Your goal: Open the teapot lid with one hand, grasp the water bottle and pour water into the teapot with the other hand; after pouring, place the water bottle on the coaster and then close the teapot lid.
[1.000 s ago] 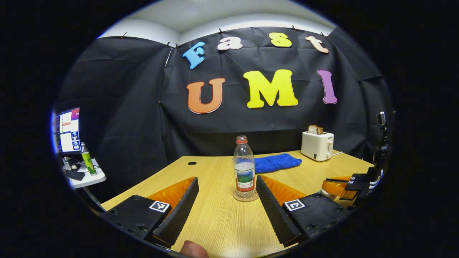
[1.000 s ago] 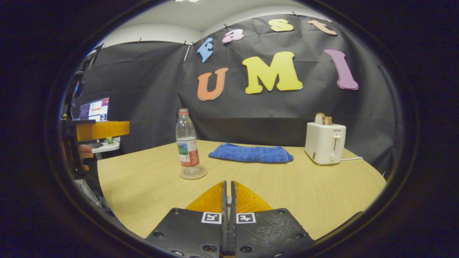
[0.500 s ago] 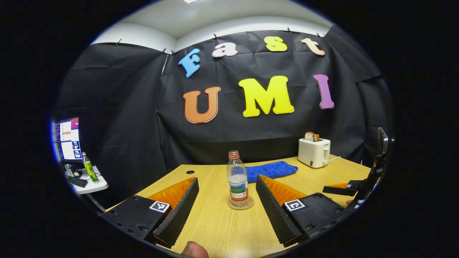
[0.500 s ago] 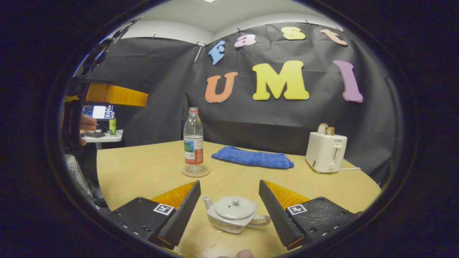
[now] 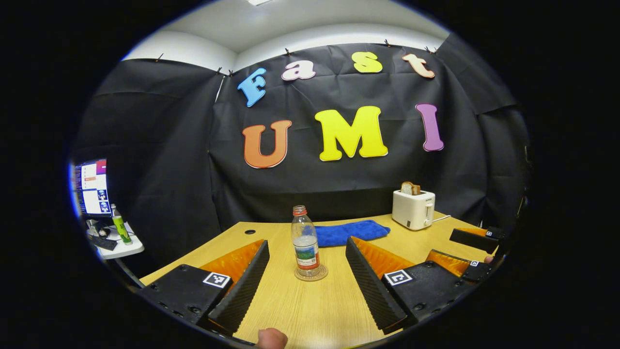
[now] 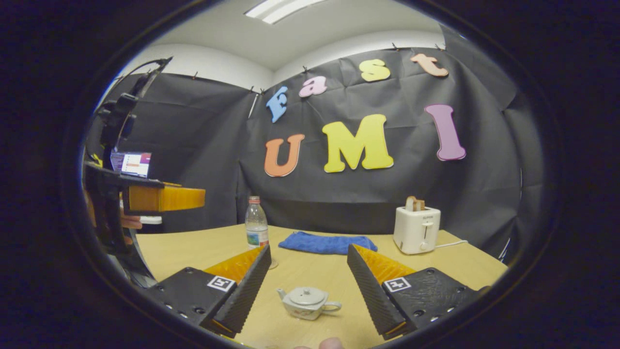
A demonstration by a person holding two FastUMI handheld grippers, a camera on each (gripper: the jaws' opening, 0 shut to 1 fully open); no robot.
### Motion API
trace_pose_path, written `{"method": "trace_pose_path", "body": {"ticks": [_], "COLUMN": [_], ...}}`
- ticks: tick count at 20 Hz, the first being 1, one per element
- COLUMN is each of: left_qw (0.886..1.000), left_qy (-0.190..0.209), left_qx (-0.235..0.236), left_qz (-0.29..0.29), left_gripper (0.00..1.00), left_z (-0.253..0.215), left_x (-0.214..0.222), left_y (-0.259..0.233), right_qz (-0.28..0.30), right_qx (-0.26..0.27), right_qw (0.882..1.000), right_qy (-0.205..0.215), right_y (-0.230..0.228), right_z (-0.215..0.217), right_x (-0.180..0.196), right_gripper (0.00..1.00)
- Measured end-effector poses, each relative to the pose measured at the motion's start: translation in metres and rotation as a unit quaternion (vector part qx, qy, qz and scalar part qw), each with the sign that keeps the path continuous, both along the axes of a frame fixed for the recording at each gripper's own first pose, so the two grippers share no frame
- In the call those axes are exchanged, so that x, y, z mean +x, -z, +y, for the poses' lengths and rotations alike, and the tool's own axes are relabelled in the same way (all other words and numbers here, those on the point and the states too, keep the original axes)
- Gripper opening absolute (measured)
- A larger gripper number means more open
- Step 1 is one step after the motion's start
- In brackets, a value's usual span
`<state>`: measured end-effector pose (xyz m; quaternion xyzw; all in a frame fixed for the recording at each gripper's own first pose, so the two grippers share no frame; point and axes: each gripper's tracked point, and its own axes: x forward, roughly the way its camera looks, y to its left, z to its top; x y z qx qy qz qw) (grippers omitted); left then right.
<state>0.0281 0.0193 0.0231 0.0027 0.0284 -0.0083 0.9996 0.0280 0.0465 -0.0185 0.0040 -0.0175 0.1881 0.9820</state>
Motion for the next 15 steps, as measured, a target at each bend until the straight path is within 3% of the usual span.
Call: {"method": "trace_pose_path", "body": {"ticks": [4, 7, 12, 15], "left_qw": [1.000, 0.999, 0.999, 0.999], "left_qy": [0.021, 0.015, 0.012, 0.022], "left_qx": [0.011, 0.027, 0.009, 0.005], "left_qz": [-0.009, -0.025, -0.033, -0.045], "left_gripper": [0.99, 0.99, 0.99, 0.99], "left_z": [-0.022, -0.024, -0.033, -0.044], "left_x": [-0.015, -0.024, -0.031, -0.022], "left_y": [-0.009, -0.019, -0.030, -0.036], "right_qz": [-0.011, -0.007, 0.006, 0.008], "right_qx": [-0.005, 0.014, 0.026, 0.021], "right_qw": [1.000, 0.999, 0.998, 0.998], "right_qy": [0.019, 0.034, 0.052, 0.058], "right_y": [-0.046, -0.072, -0.072, -0.072], "right_z": [-0.027, -0.048, -0.060, -0.063], "right_x": [-0.011, -0.016, -0.025, -0.025], "right_gripper": [0.97, 0.95, 0.92, 0.95]}}
